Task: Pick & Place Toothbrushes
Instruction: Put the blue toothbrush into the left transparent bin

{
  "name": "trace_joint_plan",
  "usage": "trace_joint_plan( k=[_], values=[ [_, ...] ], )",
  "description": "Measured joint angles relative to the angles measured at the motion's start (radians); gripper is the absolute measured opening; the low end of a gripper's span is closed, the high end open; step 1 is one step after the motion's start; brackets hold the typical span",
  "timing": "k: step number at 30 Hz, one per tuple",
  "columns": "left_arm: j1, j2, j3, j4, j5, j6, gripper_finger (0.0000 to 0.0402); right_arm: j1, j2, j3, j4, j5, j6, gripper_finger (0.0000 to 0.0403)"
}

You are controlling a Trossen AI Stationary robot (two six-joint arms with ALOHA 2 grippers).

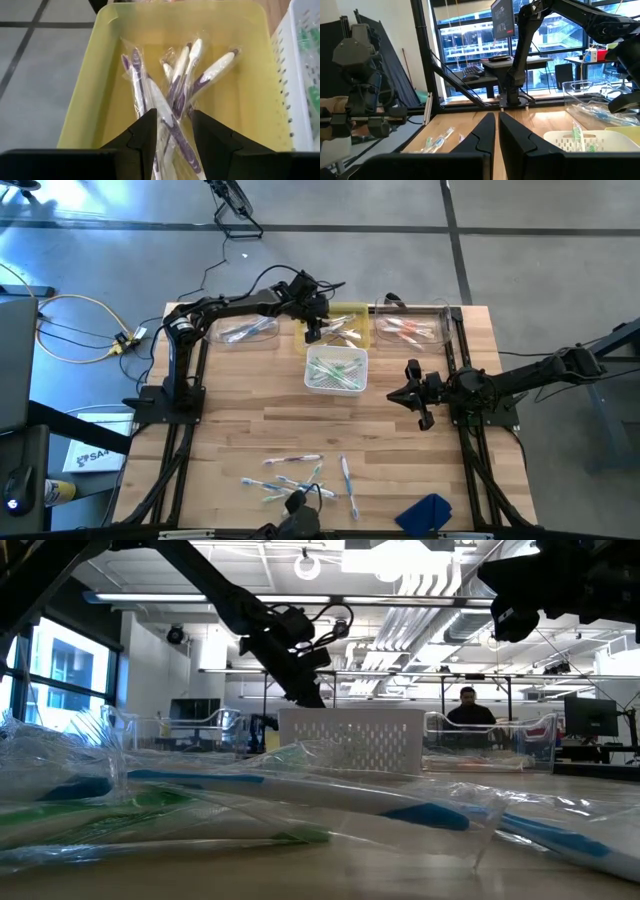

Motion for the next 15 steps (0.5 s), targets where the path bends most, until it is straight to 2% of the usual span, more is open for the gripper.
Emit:
trace_joint_plan(
  k=[8,15],
  values=[
    [0.0,-0.005,0.0,0.005,-0.03,-0.089,0.012,0.0,0.0,0.0,0.0,0.0,0.0,0.0015],
    [-0.053,-0.06,-0.002,0.033,-0.011,0.073,0.012,0.0,0.0,0.0,0.0,0.0,0.007,0.0015]
  ],
)
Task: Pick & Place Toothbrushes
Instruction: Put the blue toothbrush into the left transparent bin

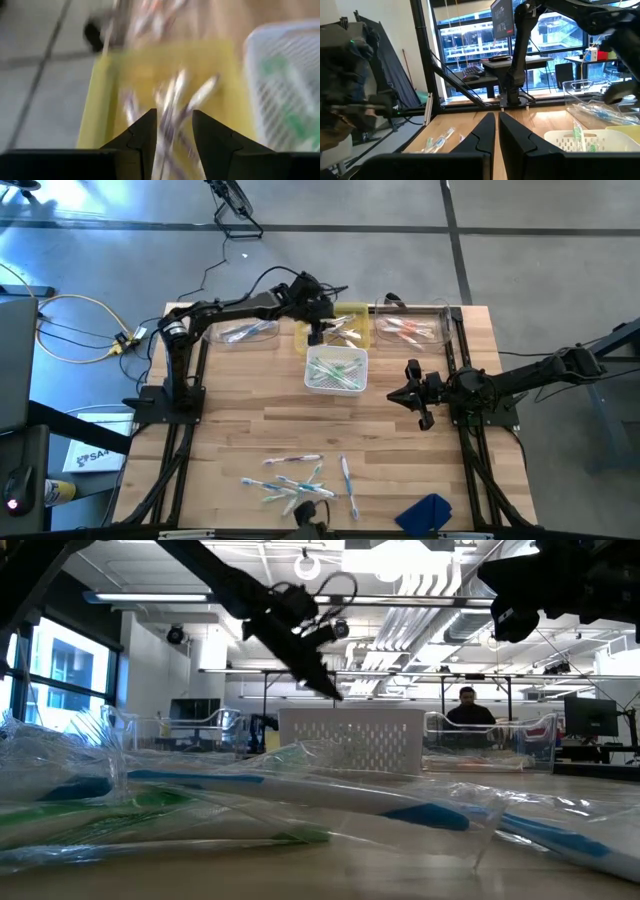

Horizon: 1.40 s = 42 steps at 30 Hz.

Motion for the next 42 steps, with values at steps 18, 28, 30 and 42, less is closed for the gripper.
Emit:
trace_joint_plan(
  k=[18,28,30,42],
  values=[
    [-0.235,-0.349,-0.445,0.445,0.009,0.079,0.012,0.0,0.0,0.0,-0.002,0.027,-0.007,0.0015],
    [-0.408,-0.7,-0.743,0.521,0.006,0.193,0.012,0.0,0.0,0.0,-0.035,0.03,-0.007,0.0015],
    [-0.457,-0.761,-0.777,0.518,0.007,0.22,0.012,0.0,0.0,0.0,-0.039,0.03,-0.007,0.0015],
    [-0.678,-0.951,-0.878,0.433,0.008,0.269,0.012,0.0,0.0,0.0,-0.043,0.019,-0.007,0.0015]
  ],
)
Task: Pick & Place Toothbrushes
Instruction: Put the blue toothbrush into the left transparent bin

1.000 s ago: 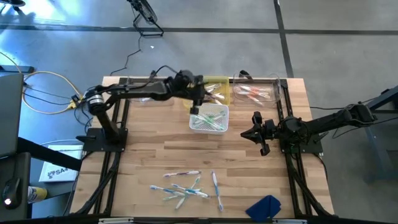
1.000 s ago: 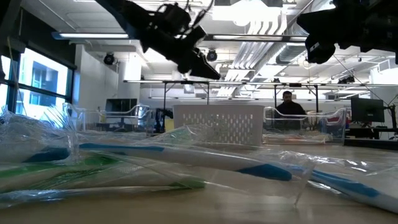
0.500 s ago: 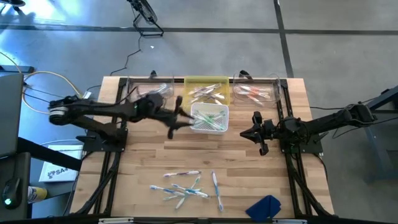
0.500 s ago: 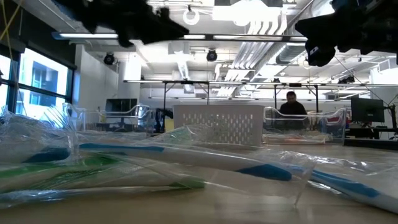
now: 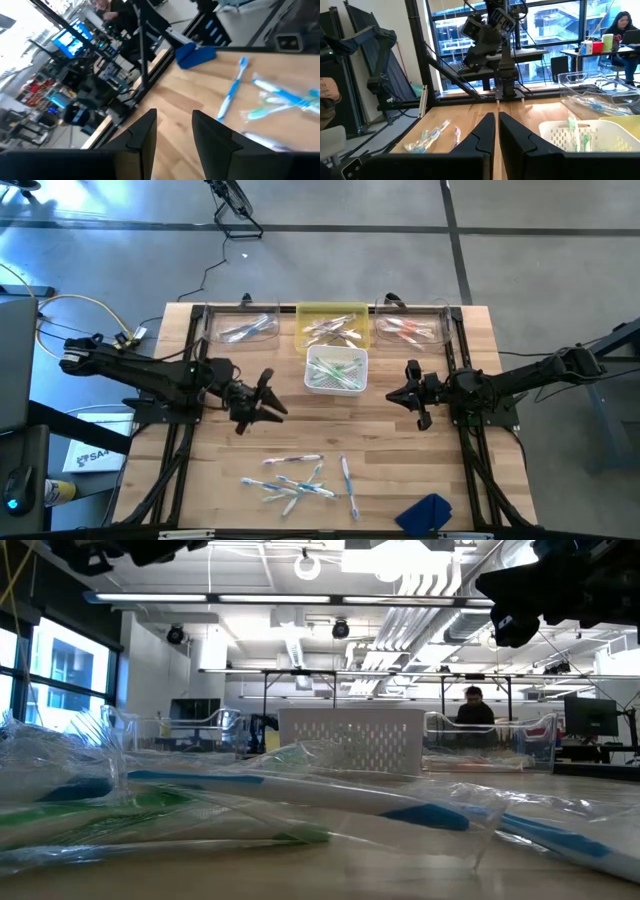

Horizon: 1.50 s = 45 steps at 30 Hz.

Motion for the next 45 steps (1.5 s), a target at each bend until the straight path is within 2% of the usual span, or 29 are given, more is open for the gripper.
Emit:
trace_joint_plan(
  k=[8,14,20,38,45],
  values=[
    [-0.068,0.0,0.0,-0.029,-0.002,-0.081,0.012,0.0,0.005,0.0,0.005,-0.003,0.047,0.0015],
    [-0.074,0.0,0.0,-0.029,0.0,-0.111,0.012,0.0,0.034,0.0,0.006,-0.073,0.114,0.0015],
    [-0.074,0.0,0.0,-0.033,0.0,-0.124,0.012,0.0,0.082,0.0,0.025,-0.079,0.162,0.0015],
    [-0.073,0.0,0.0,-0.043,-0.003,-0.138,0.012,0.003,0.201,0.0,0.197,-0.079,0.18,0.0015],
    [-0.073,0.0,0.0,-0.044,-0.002,-0.138,0.012,0.042,0.257,0.0,0.294,-0.079,0.108,0.0015]
  ],
)
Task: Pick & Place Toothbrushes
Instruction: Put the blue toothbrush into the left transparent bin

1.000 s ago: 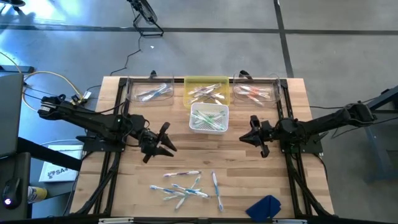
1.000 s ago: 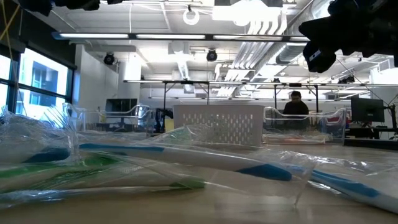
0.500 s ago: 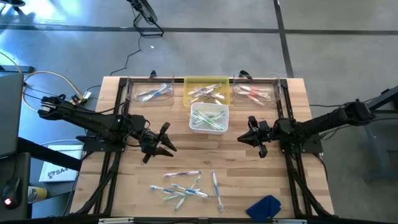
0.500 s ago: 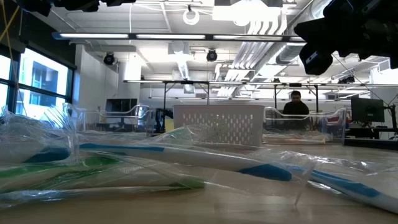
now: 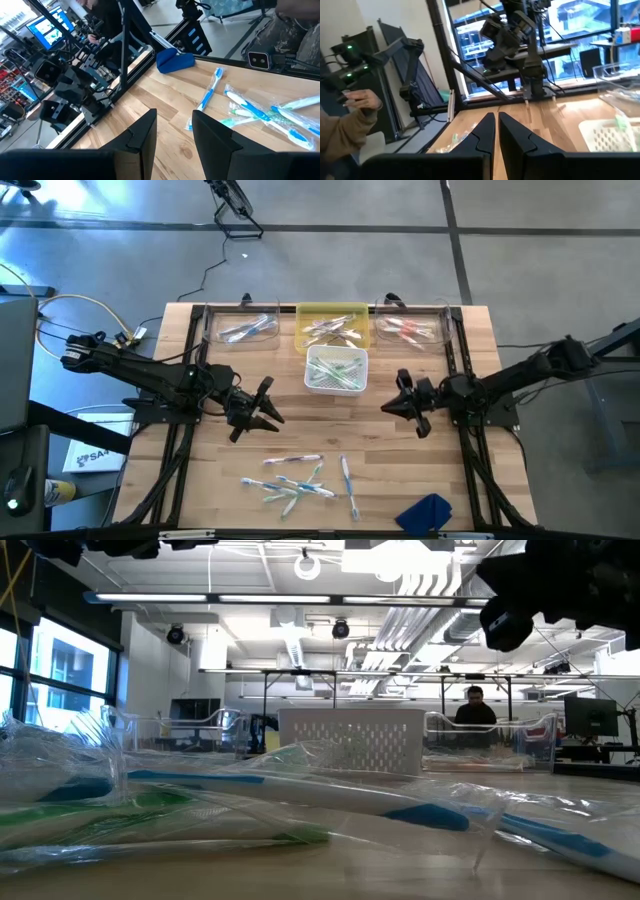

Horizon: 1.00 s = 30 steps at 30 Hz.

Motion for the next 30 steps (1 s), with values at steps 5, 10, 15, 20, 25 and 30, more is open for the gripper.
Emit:
trace_joint_plan(
  k=[5,10,15,20,25,30],
  values=[
    [0.0,0.0,0.0,0.003,0.0,0.0,0.012,0.036,0.026,0.0,0.043,0.0,-0.044,0.0015],
    [0.0,0.0,0.0,0.005,0.0,0.0,0.012,0.065,0.054,0.0,0.077,0.0,-0.121,0.0015],
    [0.0,0.0,0.001,-0.001,0.0,0.0,0.012,0.077,0.075,0.0,0.093,-0.001,-0.16,0.0015],
    [0.0,0.0,0.001,-0.002,0.001,0.0,0.012,0.077,0.076,0.0,0.085,0.0,-0.155,0.0015],
    [0.0,0.0,0.001,0.002,0.003,-0.077,0.012,0.077,0.076,0.0,0.085,0.0,-0.154,0.0015],
    [0.0,0.0,0.001,0.006,0.002,-0.301,0.012,0.077,0.076,0.0,0.085,0.0,-0.154,0.0015]
  ],
)
